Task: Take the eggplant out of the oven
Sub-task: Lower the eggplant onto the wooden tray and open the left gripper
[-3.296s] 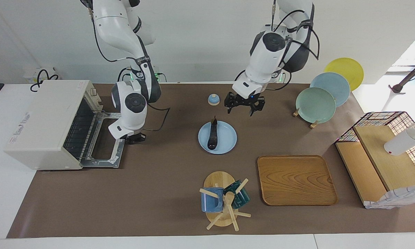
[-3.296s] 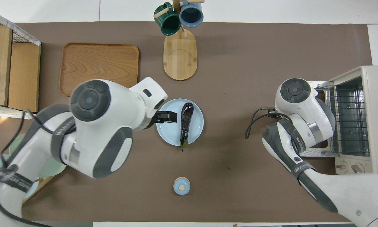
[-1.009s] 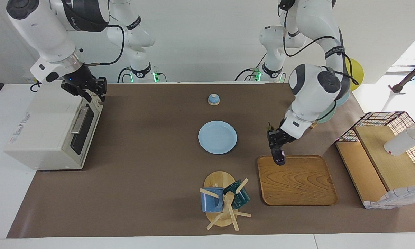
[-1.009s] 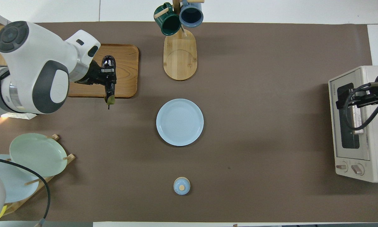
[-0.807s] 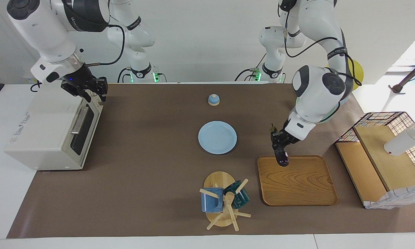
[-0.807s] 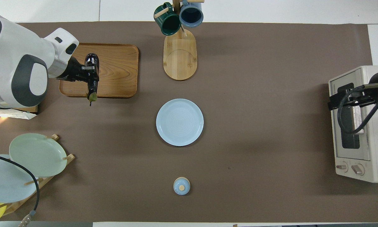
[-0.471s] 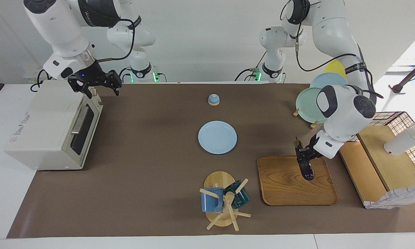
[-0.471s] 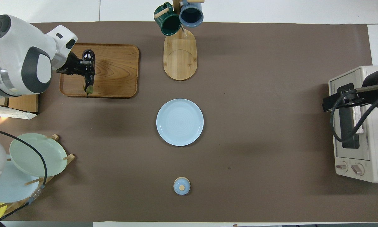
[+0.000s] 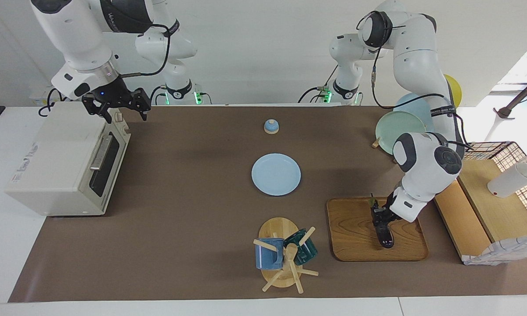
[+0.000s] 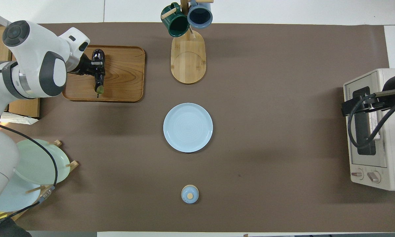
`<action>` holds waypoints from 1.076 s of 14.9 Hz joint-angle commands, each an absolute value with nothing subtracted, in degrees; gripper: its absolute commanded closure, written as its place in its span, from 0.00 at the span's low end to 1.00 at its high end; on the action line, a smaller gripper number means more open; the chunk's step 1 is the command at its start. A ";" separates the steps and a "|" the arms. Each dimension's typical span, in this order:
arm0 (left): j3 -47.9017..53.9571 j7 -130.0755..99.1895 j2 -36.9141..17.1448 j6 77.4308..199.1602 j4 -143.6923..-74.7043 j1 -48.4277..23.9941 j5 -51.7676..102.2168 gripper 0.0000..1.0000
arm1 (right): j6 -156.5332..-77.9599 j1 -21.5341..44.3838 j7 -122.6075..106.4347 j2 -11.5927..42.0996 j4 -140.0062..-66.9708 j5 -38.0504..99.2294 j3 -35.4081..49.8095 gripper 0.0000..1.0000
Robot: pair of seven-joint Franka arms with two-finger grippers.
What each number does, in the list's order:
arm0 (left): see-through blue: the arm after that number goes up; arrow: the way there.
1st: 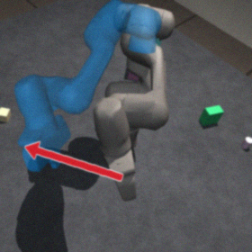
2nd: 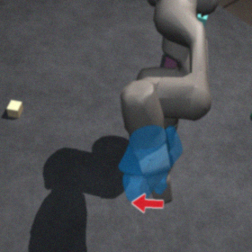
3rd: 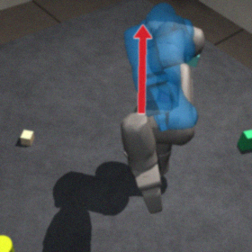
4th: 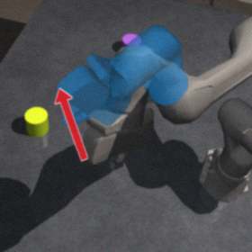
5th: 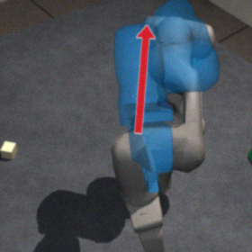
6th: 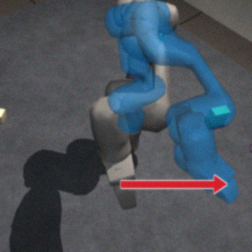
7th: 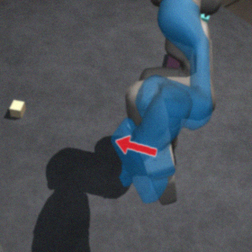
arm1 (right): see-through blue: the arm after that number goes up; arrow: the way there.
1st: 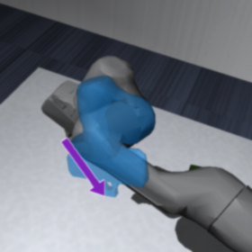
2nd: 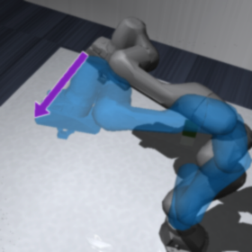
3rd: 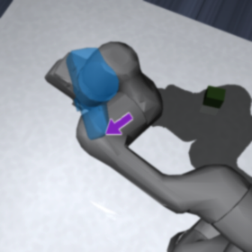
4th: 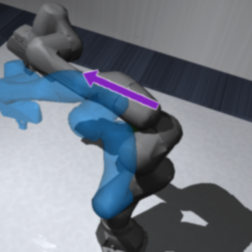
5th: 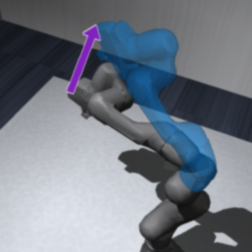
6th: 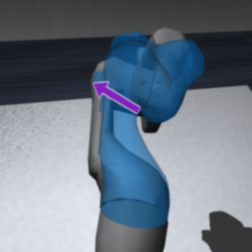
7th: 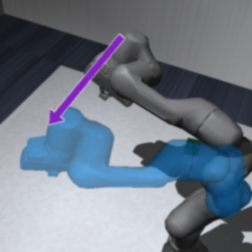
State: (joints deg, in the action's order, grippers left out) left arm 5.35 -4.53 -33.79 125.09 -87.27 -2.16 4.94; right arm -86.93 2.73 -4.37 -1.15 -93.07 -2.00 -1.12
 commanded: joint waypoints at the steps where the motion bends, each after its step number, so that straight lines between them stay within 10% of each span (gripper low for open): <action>1: 5.01 -4.31 -33.57 126.21 -87.28 -2.90 3.78 0.01 | -87.98 2.73 -4.92 -1.58 -93.78 -2.64 -1.32 0.00; 6: 5.01 -4.39 -32.53 121.92 -84.73 -2.73 2.99 0.00 | -87.98 0.97 -4.66 -2.02 -93.87 -1.93 -1.32 0.00; 16: 3.61 -9.93 -9.87 98.38 -85.69 -0.97 2.64 0.00 | -87.98 0.79 -4.39 -2.72 -93.69 -1.76 -1.67 0.00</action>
